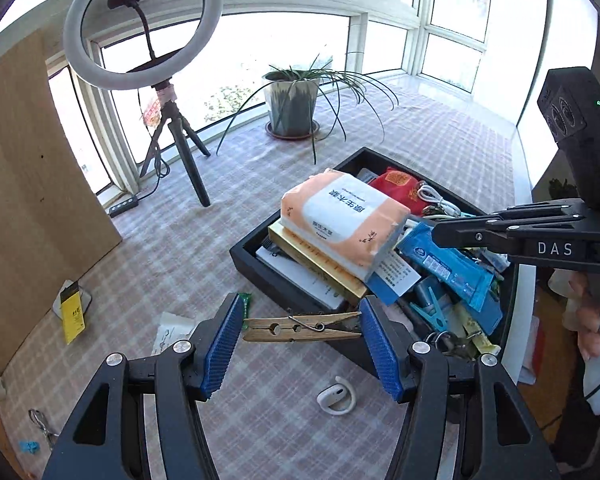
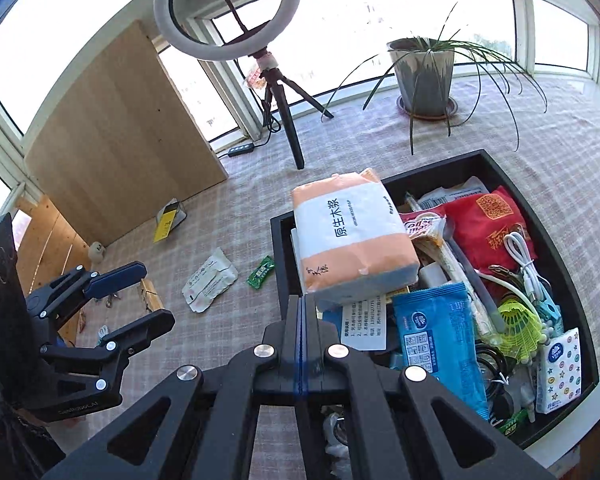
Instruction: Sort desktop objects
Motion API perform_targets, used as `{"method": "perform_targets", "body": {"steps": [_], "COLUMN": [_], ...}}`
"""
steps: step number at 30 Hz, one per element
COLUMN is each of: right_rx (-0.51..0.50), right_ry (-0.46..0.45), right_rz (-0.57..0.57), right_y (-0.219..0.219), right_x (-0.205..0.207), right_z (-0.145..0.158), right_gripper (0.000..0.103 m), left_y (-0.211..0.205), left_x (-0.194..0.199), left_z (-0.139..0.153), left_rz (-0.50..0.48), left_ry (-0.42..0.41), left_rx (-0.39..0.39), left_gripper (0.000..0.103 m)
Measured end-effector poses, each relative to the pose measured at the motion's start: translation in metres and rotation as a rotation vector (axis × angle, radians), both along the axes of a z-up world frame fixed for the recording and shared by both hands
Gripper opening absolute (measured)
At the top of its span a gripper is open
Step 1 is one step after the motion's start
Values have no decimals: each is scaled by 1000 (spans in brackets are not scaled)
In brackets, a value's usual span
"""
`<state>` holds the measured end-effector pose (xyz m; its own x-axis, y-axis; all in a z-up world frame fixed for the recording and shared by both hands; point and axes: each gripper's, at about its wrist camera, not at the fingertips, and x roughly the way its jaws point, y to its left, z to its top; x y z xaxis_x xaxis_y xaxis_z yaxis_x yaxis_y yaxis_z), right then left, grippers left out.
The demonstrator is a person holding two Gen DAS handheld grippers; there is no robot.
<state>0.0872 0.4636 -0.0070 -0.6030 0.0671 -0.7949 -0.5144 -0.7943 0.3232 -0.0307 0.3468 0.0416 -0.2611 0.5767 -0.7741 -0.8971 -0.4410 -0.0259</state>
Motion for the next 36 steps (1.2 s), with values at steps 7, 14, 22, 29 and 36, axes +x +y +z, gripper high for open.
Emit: {"method": "perform_targets", "body": {"steps": [7, 14, 22, 29, 36], "right_rx": [-31, -23, -22, -18, -21], "right_ry": [-18, -60, -62, -64, -79], "right_rz": [-124, -187, -195, -207, -209], "right_y": [26, 34, 32, 29, 25], "right_x": [56, 96, 103, 106, 105], "right_z": [-13, -18, -19, -24, -30], "right_gripper": [0, 15, 32, 33, 33], "left_y": [62, 72, 21, -5, 5], "left_x": [50, 66, 20, 12, 16], "left_z": [-25, -33, -68, -124, -149], "left_rz": [-152, -186, -64, -26, -39], "left_ry": [-6, 3, 5, -62, -99], "left_rx": [-49, -71, -160, -270, -317], "left_gripper": [64, 74, 74, 74, 75]}}
